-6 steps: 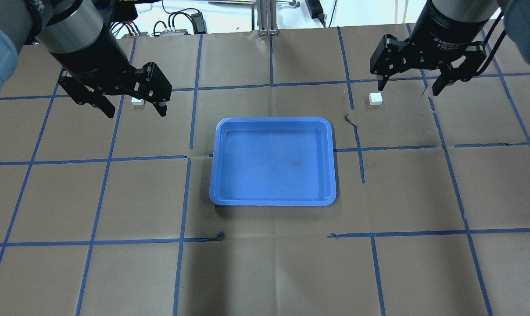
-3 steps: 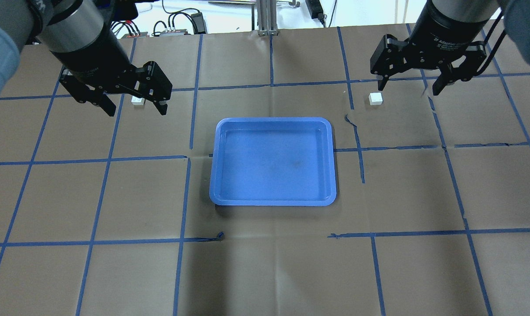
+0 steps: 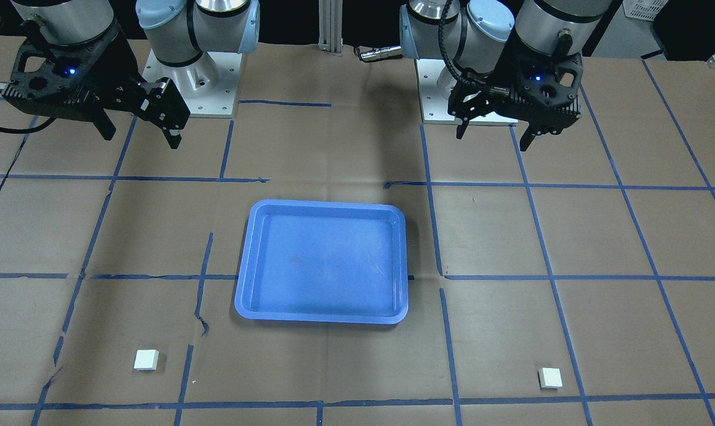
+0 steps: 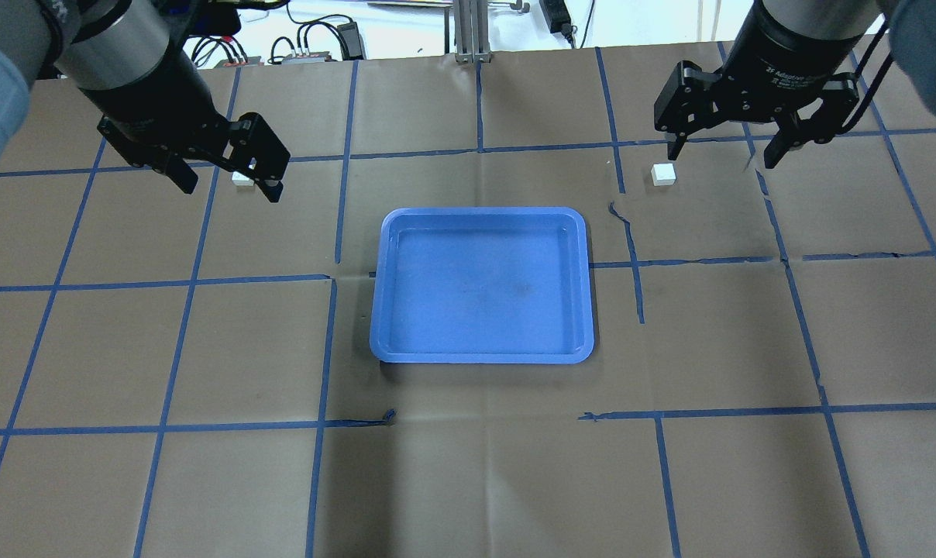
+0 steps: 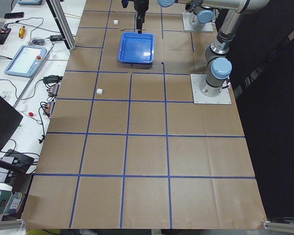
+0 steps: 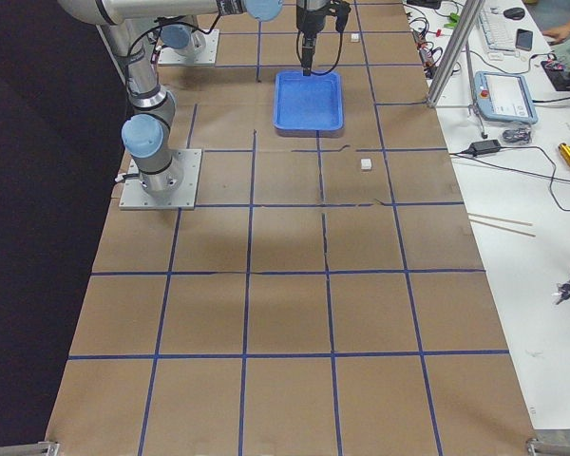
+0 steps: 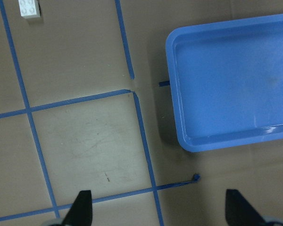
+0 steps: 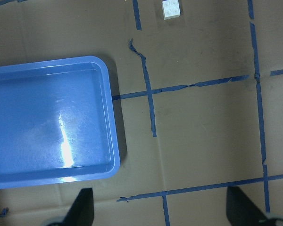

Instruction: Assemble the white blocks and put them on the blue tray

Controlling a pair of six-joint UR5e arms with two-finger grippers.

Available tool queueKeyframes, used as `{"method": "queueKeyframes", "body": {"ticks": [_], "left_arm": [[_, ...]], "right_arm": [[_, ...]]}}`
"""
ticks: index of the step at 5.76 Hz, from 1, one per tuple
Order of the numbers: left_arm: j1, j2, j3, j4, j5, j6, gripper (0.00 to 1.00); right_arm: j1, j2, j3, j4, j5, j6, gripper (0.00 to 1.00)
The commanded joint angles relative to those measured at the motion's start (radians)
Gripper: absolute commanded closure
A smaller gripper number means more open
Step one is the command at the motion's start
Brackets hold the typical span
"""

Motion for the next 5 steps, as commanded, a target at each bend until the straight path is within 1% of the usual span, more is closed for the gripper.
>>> {"method": "queueKeyframes", "body": {"ticks": [1, 2, 3, 4, 5], "left_arm": [[0.054, -0.104, 0.004, 0.059, 0.001, 0.206, 0.02], [0.063, -0.188, -0.004, 0.174, 0.001, 0.303, 0.02], [0.076, -0.259, -0.013, 0.293, 0.002, 0.600, 0.02], [0.118, -0.342, -0.013, 0.401, 0.002, 0.826, 0.02], [0.152, -0.412, -0.013, 0.493, 0.002, 1.047, 0.02]], "right_arm": [[0.000, 0.014, -0.002, 0.004, 0.015, -0.148, 0.00], [-0.013, 0.017, 0.001, 0.007, 0.003, -0.399, 0.00], [-0.029, 0.018, 0.001, -0.016, 0.003, -0.663, 0.00], [-0.071, 0.032, 0.000, -0.031, 0.006, -0.936, 0.00], [-0.149, 0.050, -0.003, -0.056, 0.013, -1.182, 0.00]]}}
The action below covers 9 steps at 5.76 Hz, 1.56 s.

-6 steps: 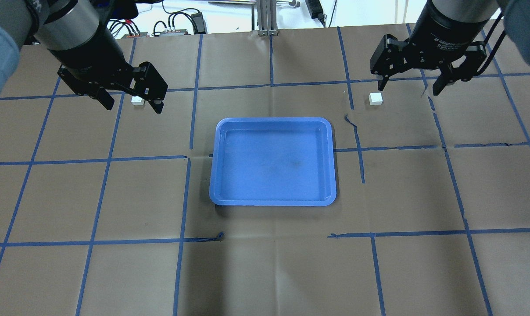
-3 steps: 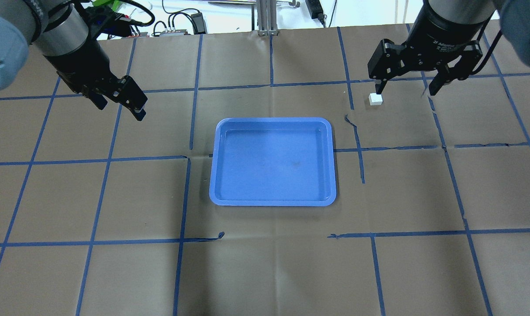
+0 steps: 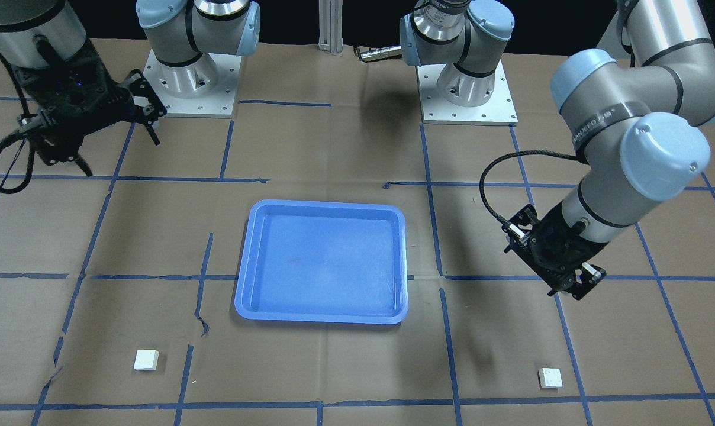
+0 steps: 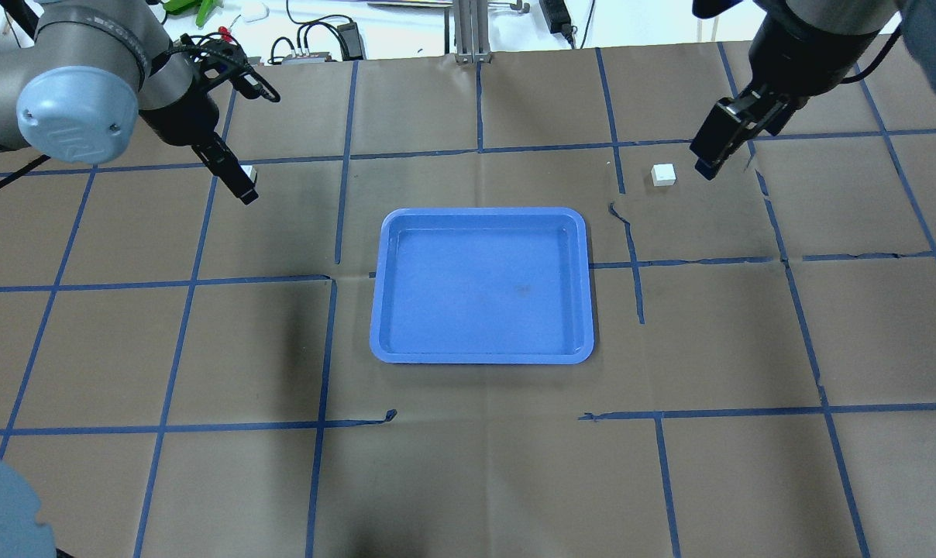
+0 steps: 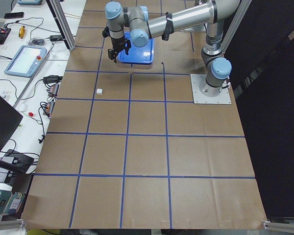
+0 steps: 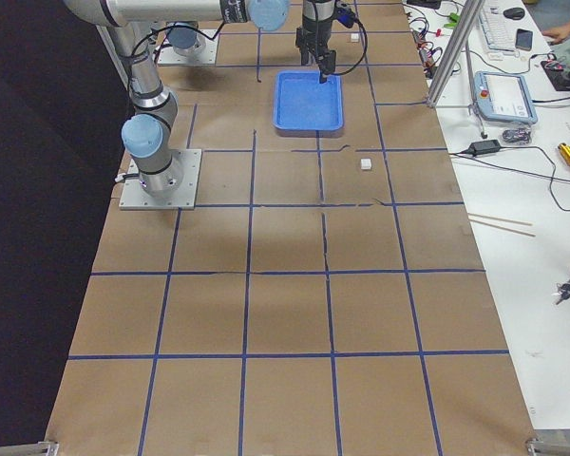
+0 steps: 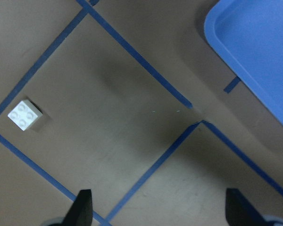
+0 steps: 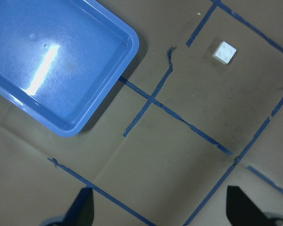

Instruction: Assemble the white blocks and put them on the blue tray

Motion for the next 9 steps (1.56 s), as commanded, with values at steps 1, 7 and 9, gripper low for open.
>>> {"method": "queueKeyframes", "body": {"ticks": [1, 7, 9], "left_arm": [[0.041, -0.119, -0.001, 0.177, -0.001, 0.356, 0.03], [0.088, -0.347, 0.097, 0.385, -0.026, 0.725, 0.04], [0.088, -0.385, 0.117, 0.377, -0.023, 0.719, 0.04]], "right_arm": [[-0.116, 0.043, -0.016, -0.035, 0.009, -0.553, 0.00], [-0.164, 0.403, -0.215, -0.115, 0.226, -1.165, 0.00], [-0.231, 0.514, -0.208, -0.120, 0.440, -1.209, 0.00]]}}
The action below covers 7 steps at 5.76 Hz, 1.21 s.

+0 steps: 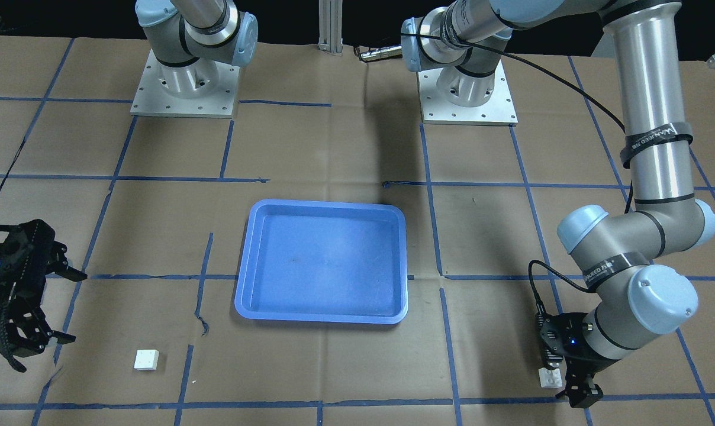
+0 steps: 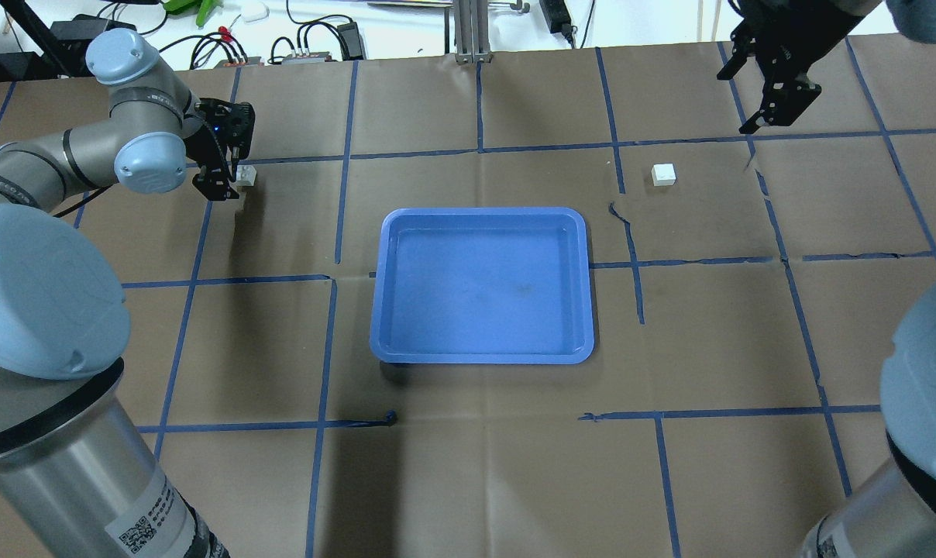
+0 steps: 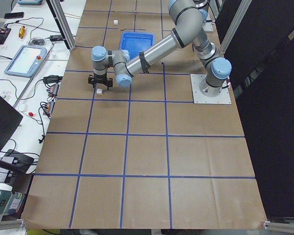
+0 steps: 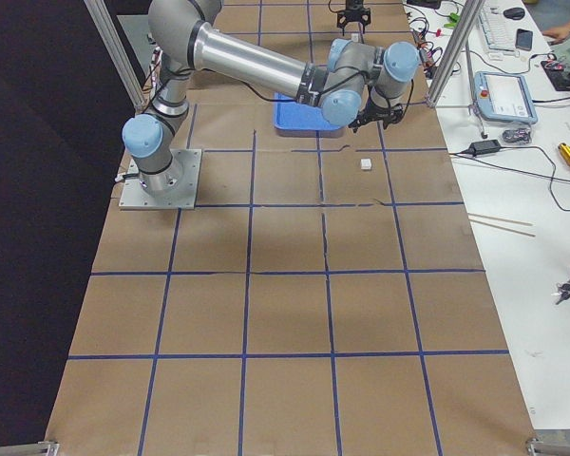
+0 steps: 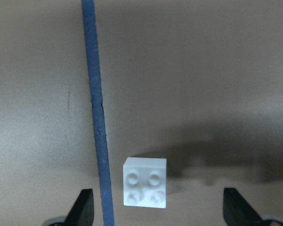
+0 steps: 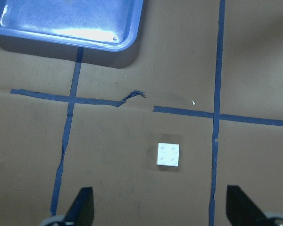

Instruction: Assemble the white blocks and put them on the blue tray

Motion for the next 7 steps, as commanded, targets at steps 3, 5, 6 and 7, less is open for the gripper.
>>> {"method": "queueKeyframes", "body": {"ticks": [3, 5, 6, 7], "left_arm": [[0.000, -0.013, 0.014, -0.003, 0.001, -0.001, 1.00], [0.000, 0.020, 0.020, -0.059, 0.004, -0.010, 1.00], [-0.015, 0.043, 0.017, -0.098, 0.002, -0.057, 1.00], [-0.085, 0.084, 0.014, -0.160, 0.002, -0.123, 1.00]], "right_arm": [[-0.067, 0.157, 0.049, -0.150, 0.193, -0.010, 0.00], [-0.080, 0.208, 0.112, -0.226, 0.234, -0.017, 0.00], [-0.080, 0.223, 0.162, -0.342, 0.231, -0.025, 0.00], [-0.080, 0.225, 0.191, -0.360, 0.241, -0.028, 0.00]]}}
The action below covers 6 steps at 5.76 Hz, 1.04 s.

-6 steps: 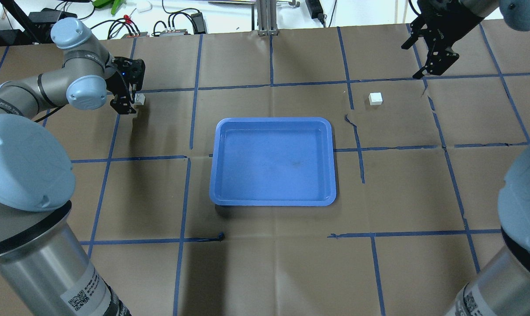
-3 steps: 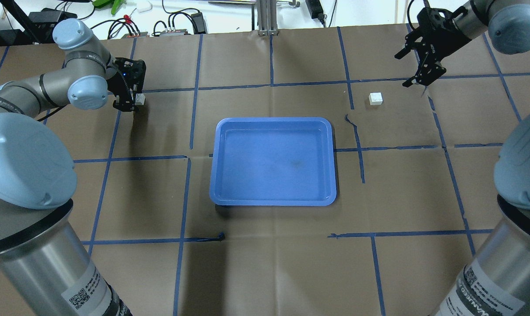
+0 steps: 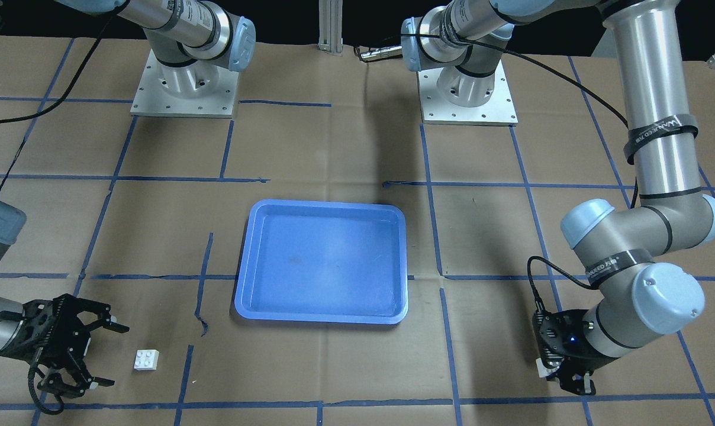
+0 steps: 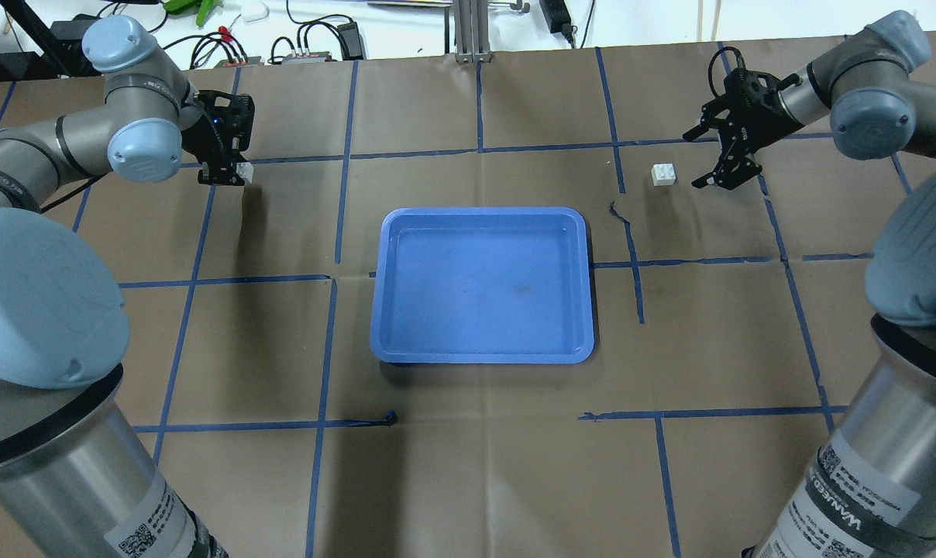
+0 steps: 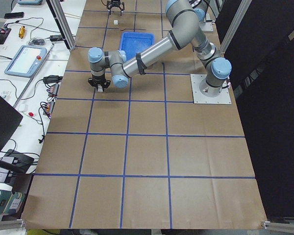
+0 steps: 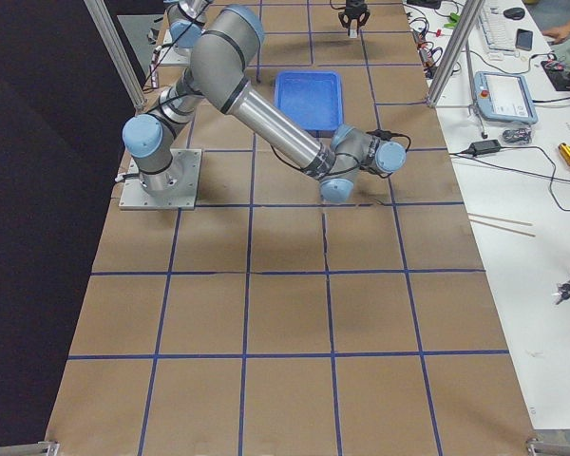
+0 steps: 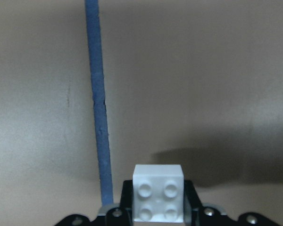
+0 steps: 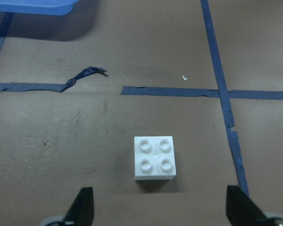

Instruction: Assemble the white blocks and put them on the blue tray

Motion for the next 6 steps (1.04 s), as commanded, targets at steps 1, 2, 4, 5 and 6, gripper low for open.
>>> {"method": "queueKeyframes", "body": {"ticks": [1, 2, 4, 5, 6], "left_arm": [[-0.124, 0.072, -0.008, -0.099, 0.000, -0.094, 1.00], [-0.188, 0.110, -0.036, -0.135, 0.000, -0.155, 1.00], [-0.389, 0.181, -0.115, -0.127, 0.003, -0.348, 1.00], [-0.466, 0.181, -0.128, -0.123, 0.021, -0.563, 1.00], [-0.529, 0.189, -0.157, -0.120, 0.021, -0.625, 1.00]], "right_arm": [[0.001, 0.009, 0.039, -0.044, 0.049, -0.004, 0.00], [0.001, 0.009, 0.042, -0.043, 0.050, -0.004, 0.00], [0.003, 0.020, 0.042, -0.037, 0.049, -0.004, 0.00], [0.007, 0.018, 0.041, -0.037, 0.049, -0.004, 0.02], [0.009, 0.020, 0.041, -0.037, 0.047, -0.004, 0.07]]}}
